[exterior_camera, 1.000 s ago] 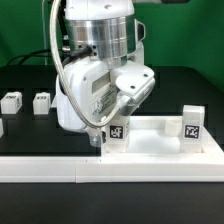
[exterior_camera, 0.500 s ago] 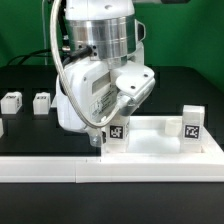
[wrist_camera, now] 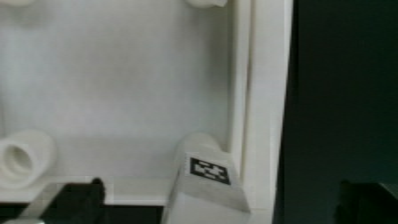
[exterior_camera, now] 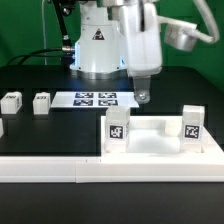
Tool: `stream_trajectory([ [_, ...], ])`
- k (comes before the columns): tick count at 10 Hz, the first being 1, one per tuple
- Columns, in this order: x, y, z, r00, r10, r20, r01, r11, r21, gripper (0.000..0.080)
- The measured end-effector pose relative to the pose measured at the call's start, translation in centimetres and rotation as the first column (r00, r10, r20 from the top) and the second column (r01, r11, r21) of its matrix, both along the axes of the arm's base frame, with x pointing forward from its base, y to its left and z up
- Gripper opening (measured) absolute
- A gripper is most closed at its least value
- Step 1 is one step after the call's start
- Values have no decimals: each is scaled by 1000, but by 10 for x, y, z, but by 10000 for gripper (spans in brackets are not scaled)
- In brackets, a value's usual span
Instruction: Assemble square table
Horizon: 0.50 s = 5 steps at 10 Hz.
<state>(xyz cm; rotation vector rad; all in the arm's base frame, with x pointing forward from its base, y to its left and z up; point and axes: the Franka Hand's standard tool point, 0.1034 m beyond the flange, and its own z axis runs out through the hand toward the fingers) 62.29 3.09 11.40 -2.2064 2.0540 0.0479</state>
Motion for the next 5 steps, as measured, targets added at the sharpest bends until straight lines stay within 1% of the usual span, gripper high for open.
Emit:
stream_trajectory([
  [1, 0, -1, -1, 999, 46, 4, -46, 999, -4, 649],
  [2, 3, -3, -3, 984, 175, 38, -174, 984, -31, 649],
  [3, 0, -9, -13, 911, 400, 101, -386, 913, -135, 649],
  [4, -7, -1, -19, 801, 594, 78, -571, 796, -202, 649],
  [5, -11, 9, -20, 634, 772, 47, -747, 627, -221, 649],
])
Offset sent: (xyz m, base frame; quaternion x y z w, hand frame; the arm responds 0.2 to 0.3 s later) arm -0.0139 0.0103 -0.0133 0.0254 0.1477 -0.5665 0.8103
